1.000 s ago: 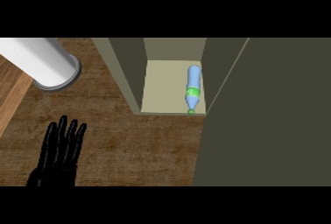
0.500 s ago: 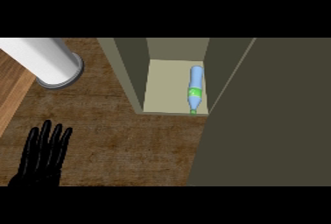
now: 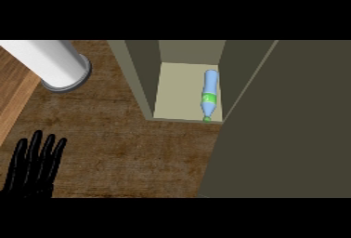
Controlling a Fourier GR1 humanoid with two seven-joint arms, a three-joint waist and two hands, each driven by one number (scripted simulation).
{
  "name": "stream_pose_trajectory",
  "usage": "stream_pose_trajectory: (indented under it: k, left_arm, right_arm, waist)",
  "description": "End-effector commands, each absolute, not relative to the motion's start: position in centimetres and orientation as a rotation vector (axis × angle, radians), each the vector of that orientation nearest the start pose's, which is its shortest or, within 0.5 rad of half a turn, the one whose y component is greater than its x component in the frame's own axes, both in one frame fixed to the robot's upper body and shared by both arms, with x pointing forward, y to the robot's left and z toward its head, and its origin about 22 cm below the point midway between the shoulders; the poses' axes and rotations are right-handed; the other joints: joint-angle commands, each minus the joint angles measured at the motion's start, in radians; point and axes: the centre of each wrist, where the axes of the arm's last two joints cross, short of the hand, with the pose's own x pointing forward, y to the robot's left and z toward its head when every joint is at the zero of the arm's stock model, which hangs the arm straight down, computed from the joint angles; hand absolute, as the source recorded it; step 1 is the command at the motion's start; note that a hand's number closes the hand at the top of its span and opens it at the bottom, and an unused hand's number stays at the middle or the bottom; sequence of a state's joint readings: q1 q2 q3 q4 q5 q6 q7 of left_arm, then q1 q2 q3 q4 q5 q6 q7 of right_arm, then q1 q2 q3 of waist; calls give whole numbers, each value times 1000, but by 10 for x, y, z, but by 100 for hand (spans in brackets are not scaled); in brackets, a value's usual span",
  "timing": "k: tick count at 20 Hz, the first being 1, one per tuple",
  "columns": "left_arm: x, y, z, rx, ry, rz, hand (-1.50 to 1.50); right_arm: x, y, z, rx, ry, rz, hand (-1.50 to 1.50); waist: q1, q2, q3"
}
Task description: Pick up the bottled water, place it into the cabinet and close the cabinet
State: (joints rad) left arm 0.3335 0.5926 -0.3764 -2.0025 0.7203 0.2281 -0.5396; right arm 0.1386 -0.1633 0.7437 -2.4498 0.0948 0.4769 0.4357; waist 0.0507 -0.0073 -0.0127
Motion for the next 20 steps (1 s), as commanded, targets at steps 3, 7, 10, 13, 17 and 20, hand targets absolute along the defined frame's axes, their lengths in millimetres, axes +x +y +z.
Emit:
stream_pose_trajectory:
  k: [3,7,10,13,17,20]
  left_arm:
    - [142,259,51,-347,-1896,158,-150]
    - [141,264,52,-327,-1911,146,-150]
    - [141,265,53,-347,-1912,158,-150]
    - [142,270,49,-335,-1902,157,-150]
    - [140,270,54,-366,-1914,130,-150]
    - [143,273,57,-379,-1926,117,-150]
  right_arm:
    - [117,-103,166,644,-1779,970,150]
    - [120,-102,165,644,-1761,980,150]
    - [124,-106,164,654,-1771,943,150]
    - [123,-104,159,705,-1726,920,150]
    - [127,-102,153,771,-1680,899,150]
    - [127,-96,143,894,-1540,939,150]
  waist:
    - [17,6,-1]
    - [28,9,-1]
    - [42,17,-2]
    - [45,25,-4]
    - [74,31,-1]
    - [96,47,-2]
